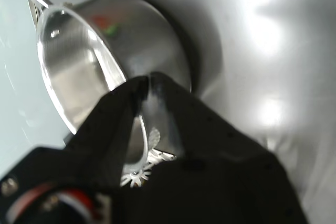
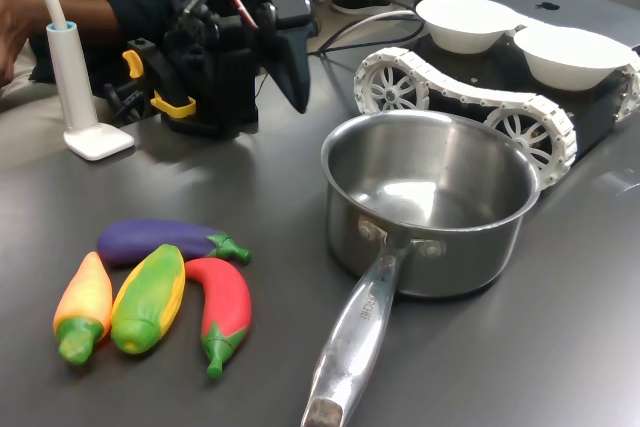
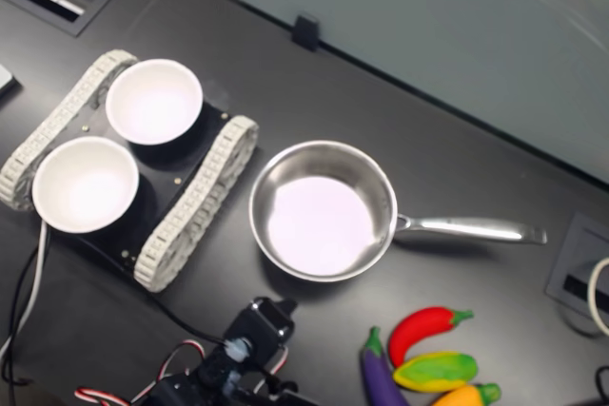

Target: Pick up the brinjal and place them in the pan

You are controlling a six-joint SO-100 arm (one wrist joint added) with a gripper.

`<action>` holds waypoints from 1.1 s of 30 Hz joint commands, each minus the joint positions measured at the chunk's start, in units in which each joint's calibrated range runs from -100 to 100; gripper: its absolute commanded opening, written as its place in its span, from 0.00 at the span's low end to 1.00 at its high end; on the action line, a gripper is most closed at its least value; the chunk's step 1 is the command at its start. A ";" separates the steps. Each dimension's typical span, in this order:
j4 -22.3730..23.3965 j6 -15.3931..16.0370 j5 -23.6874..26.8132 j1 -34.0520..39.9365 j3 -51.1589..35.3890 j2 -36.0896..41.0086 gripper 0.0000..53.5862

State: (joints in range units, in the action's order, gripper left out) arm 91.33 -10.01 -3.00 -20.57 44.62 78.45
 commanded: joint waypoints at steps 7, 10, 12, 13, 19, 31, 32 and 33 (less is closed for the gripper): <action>-0.97 0.35 0.49 -17.62 -8.40 -9.49 0.00; -2.93 0.35 -0.05 -21.86 -8.77 -11.94 0.02; -3.95 0.35 -0.39 -24.04 -9.13 -13.54 0.03; -4.38 0.35 -0.49 -24.96 -9.31 -14.39 0.03; -7.11 0.26 -1.76 -30.23 -11.49 -19.70 0.14; -9.24 0.18 -5.23 -34.47 -10.13 -24.59 0.45; -9.24 0.09 -5.37 -34.82 -9.95 -24.76 0.47; -9.24 0.01 -5.42 -35.51 -9.77 -24.93 0.50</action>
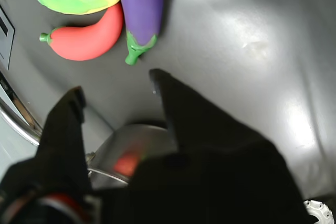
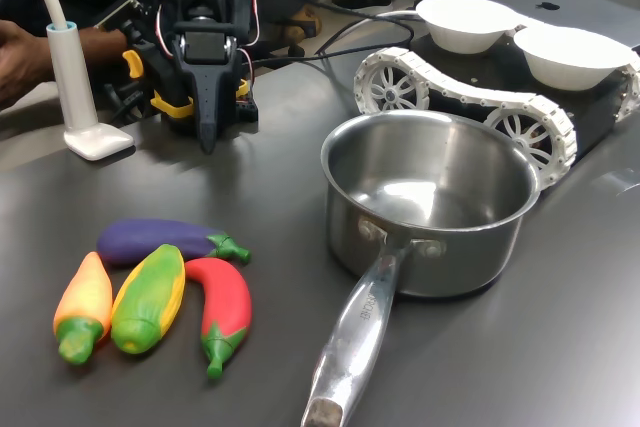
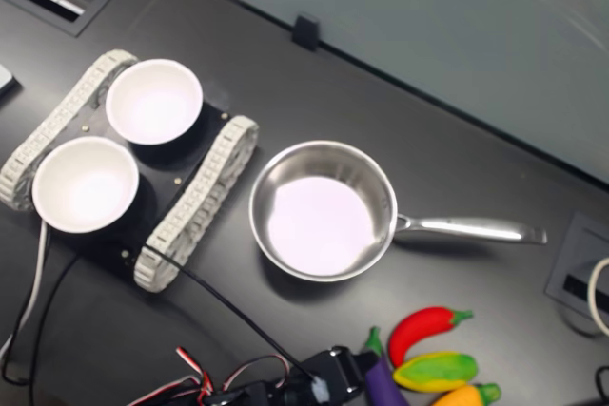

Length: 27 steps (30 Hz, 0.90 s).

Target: Pick up the brinjal and place them in the pan

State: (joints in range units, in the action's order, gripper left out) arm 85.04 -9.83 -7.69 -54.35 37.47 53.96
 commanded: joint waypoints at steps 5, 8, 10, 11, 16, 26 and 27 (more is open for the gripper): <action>-3.12 -0.68 -1.22 -4.94 -0.44 -0.77 0.54; -3.72 -0.93 -1.47 -7.35 1.47 -0.60 0.55; -4.66 -0.93 -1.61 -8.96 3.02 -0.60 0.55; -5.17 -0.93 -1.61 -9.65 3.65 -0.60 0.56; -8.07 -0.93 -1.81 -12.05 6.56 -1.28 0.57; -11.56 -0.93 -2.05 -13.54 6.74 -6.85 0.56; -11.56 -0.93 -2.10 -13.89 6.47 -7.60 0.56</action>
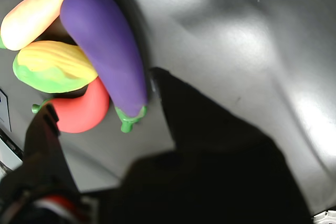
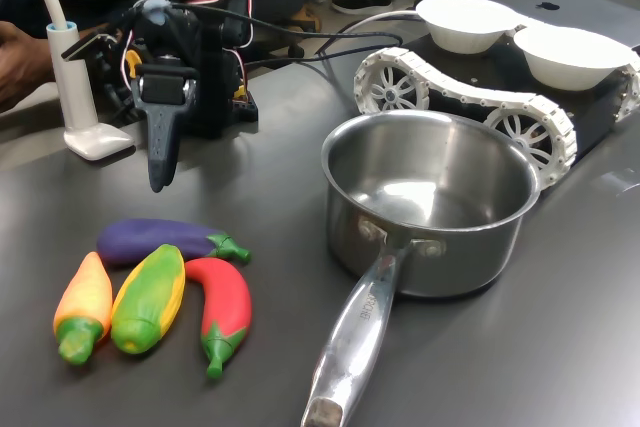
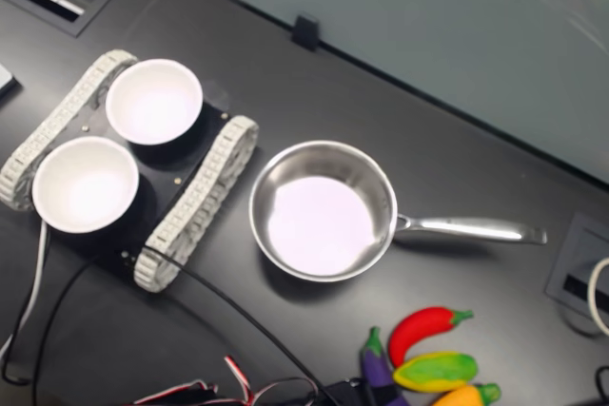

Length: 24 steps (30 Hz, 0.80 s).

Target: Pick up the brinjal and place them in the pan

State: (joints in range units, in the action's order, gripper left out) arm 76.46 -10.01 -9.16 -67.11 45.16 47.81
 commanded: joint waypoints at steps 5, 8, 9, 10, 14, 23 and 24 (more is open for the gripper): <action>-2.89 -0.66 -0.49 -1.59 -3.04 -5.42 0.56; -2.81 -0.66 -0.39 -1.59 -4.04 -8.46 0.56; -2.81 -0.66 -0.39 -1.59 -4.40 -9.30 0.56; -2.81 -0.66 -0.34 -1.82 -4.77 -10.15 0.56; -3.24 -0.66 -0.15 -2.85 -5.68 -11.67 0.57; -4.34 -0.75 -0.10 -5.37 -6.13 -10.06 0.57; -4.34 -0.75 -0.10 -5.71 -6.04 -9.64 0.57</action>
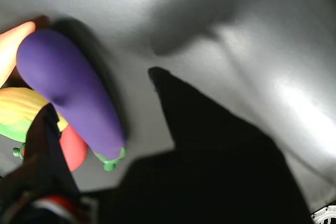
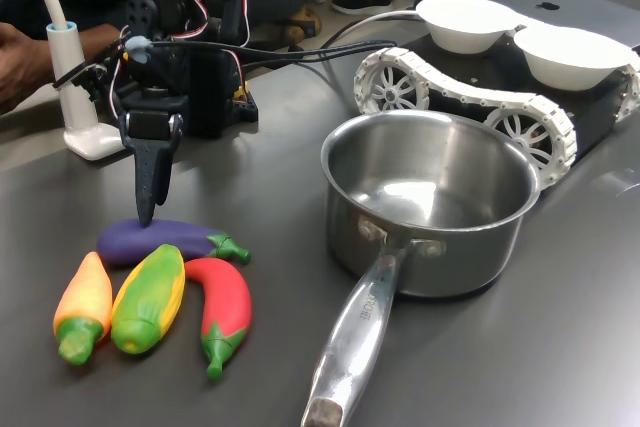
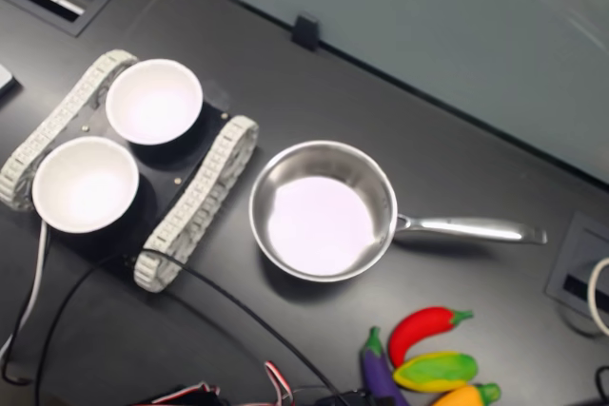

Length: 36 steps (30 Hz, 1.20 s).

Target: Pick up the brinjal and place them in the pan

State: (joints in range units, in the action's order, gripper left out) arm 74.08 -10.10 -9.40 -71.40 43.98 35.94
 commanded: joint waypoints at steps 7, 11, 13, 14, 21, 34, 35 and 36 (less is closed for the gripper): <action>-2.22 -0.66 0.20 -0.51 -6.14 1.72 0.58; -2.56 -0.66 0.10 0.41 -7.77 0.62 0.58; -2.56 -0.66 0.05 0.98 -8.77 0.03 0.58; -2.56 -0.66 0.05 1.21 -9.32 -0.39 0.58; -4.44 -0.66 0.24 2.25 -9.68 -3.68 0.58; -4.95 -0.57 0.49 3.85 -11.95 -9.84 0.58; -4.95 -0.49 0.44 4.08 -12.41 -10.59 0.58; -4.61 -0.49 0.44 4.20 -13.04 -11.44 0.58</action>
State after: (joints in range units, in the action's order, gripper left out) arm 71.36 -10.10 -9.40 -68.65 36.56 25.34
